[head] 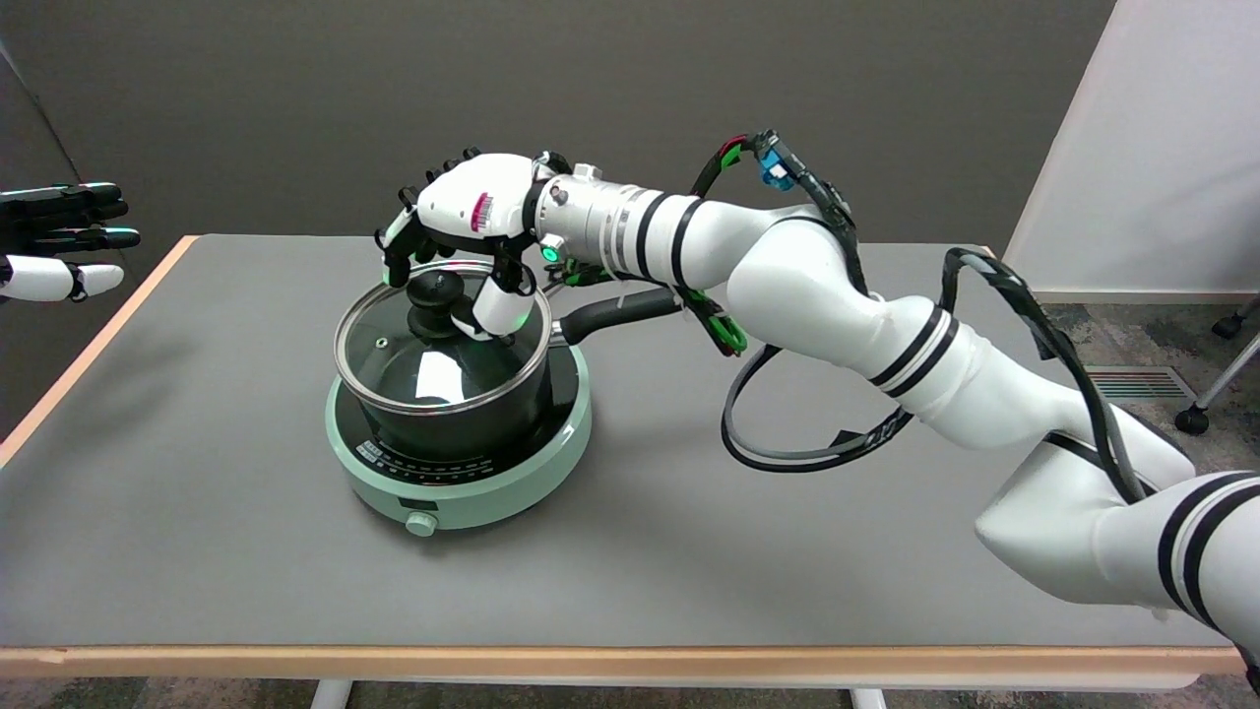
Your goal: Pick up the pot lid.
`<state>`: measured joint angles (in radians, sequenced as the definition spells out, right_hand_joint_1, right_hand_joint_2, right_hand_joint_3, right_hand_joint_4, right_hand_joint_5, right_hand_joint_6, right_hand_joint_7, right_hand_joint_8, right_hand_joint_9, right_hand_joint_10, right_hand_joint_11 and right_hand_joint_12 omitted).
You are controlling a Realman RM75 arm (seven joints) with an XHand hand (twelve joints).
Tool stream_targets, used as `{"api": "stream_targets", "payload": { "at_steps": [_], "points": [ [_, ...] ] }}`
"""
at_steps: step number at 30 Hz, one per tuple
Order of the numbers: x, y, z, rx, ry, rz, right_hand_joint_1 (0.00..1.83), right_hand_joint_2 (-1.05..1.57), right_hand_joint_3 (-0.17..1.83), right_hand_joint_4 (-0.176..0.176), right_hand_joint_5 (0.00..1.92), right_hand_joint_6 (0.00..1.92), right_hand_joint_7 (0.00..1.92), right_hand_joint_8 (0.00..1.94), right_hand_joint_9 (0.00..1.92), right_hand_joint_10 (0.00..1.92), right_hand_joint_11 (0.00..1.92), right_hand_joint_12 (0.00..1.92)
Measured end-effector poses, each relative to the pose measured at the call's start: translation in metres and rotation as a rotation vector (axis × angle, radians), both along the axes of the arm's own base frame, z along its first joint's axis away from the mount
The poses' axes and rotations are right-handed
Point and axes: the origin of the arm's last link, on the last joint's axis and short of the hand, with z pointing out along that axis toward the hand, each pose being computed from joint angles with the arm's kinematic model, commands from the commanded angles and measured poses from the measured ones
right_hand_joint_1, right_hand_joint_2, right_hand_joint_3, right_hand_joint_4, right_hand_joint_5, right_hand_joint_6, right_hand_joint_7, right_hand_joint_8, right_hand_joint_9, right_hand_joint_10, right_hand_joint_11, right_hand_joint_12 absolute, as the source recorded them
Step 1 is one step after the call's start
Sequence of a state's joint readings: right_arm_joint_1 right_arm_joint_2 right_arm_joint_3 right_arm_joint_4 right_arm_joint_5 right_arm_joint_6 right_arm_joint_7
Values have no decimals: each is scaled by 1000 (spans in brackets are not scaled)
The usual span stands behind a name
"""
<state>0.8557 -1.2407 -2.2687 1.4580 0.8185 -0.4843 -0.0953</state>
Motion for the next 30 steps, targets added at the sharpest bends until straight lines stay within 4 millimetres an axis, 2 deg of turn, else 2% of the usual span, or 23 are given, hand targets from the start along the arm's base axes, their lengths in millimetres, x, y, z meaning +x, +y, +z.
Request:
{"api": "stream_targets", "payload": {
  "at_steps": [30],
  "points": [
    [-4,-2,1,-6,-12,-14,1086,584,1005,176,619,403,704,202,700,497,482,1018]
  ]
}}
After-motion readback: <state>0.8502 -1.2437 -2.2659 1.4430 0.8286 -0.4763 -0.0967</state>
